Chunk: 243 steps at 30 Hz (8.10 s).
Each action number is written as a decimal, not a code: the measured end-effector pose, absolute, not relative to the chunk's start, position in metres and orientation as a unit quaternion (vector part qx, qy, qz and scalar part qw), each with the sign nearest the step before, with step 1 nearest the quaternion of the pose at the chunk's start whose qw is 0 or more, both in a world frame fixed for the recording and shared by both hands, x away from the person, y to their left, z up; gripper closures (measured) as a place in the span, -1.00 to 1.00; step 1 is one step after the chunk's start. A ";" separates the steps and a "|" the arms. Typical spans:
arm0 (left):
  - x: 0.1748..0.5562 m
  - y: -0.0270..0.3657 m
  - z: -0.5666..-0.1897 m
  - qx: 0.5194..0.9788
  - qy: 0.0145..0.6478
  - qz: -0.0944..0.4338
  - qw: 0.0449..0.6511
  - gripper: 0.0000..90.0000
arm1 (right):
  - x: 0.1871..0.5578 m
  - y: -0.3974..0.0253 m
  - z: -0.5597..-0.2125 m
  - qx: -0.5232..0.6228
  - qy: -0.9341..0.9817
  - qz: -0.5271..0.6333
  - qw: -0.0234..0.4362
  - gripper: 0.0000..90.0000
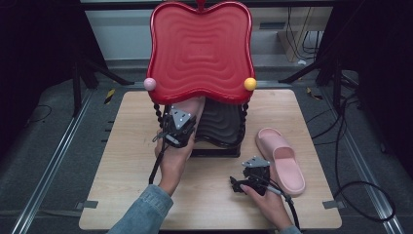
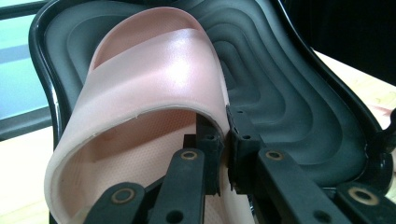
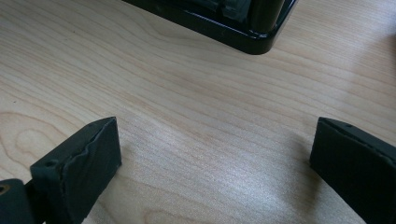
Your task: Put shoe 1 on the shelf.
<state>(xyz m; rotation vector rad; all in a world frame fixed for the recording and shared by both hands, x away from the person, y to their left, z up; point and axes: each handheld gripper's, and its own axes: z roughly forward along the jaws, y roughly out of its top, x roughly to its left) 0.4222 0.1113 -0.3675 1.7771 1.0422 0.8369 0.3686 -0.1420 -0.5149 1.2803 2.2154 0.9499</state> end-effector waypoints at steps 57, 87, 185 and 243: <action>0.368 0.163 -0.370 0.824 0.297 0.259 0.408 0.84 | 0.369 -0.142 -0.515 0.457 0.796 0.341 0.204 -0.95; 0.335 0.174 -0.407 0.865 0.268 0.209 0.370 1.00 | 0.368 -0.142 -0.515 0.458 0.795 0.341 0.204 -0.95; 0.378 0.190 -0.381 0.820 0.355 0.214 0.394 0.36 | 0.344 -0.170 -0.484 0.427 0.783 0.375 0.254 -0.47; 0.369 0.318 -0.485 0.739 0.513 0.279 0.335 -0.31 | 0.320 -0.287 -0.434 0.432 0.791 0.350 0.255 0.88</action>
